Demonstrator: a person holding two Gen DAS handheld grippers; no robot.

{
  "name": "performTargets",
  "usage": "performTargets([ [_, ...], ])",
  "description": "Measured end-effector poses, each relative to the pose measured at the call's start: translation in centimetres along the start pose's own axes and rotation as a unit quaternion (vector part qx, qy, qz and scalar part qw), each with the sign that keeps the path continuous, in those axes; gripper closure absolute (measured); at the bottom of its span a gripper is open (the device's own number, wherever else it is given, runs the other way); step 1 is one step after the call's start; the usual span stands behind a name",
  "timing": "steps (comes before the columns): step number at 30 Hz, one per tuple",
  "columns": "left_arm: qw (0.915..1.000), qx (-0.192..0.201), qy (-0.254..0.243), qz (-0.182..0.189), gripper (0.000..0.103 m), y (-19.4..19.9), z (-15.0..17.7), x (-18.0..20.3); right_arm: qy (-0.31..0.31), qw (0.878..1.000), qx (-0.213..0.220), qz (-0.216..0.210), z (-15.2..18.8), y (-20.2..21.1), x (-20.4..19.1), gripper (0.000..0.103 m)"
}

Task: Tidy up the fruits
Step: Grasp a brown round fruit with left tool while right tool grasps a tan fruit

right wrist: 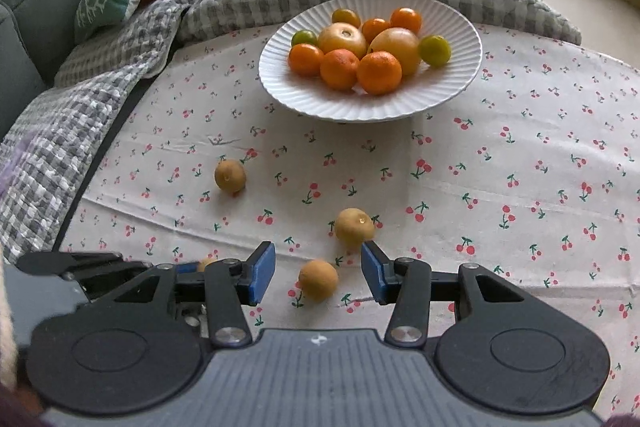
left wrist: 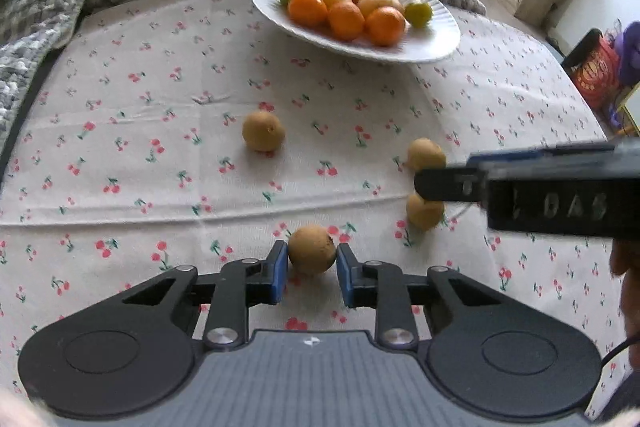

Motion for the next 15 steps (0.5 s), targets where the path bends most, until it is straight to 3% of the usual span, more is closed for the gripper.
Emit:
performTargets([
  [6, 0.9996, 0.016, 0.025, 0.000, 0.084, 0.6, -0.8, -0.6, 0.015, 1.000, -0.018, -0.003, 0.4, -1.3, -0.8, 0.061],
  [8, 0.9993, 0.017, 0.034, 0.002, 0.084, 0.7, -1.0, -0.8, 0.022, 0.999, -0.023, 0.005, 0.6, -1.9, -1.0, 0.068],
  [9, 0.9990, 0.018, 0.040, 0.003, 0.084, 0.8, -1.1, -1.0, 0.027, 0.999, -0.027, 0.009, 0.7, -2.2, -1.1, 0.078],
  [10, 0.9987, 0.021, 0.046, 0.003, 0.084, 1.0, -1.3, -1.3, 0.026, 0.999, -0.030, 0.012, 0.8, -2.3, -1.1, 0.081],
  [15, 0.9975, 0.027, 0.065, -0.005, 0.084, 1.1, -1.8, -2.2, 0.013, 1.000, 0.000, 0.007, 0.0, -0.8, -1.1, 0.081],
])
Point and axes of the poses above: each gripper's, at about its wrist camera, not at the fingertips, and y roughly against the way its jaws point, x to its right, z to its underside, the point moved 3 cm from there along -y, roughly the way its jaws point, and after that the axes turned 14 degrees about y, right-handed, at the moved point
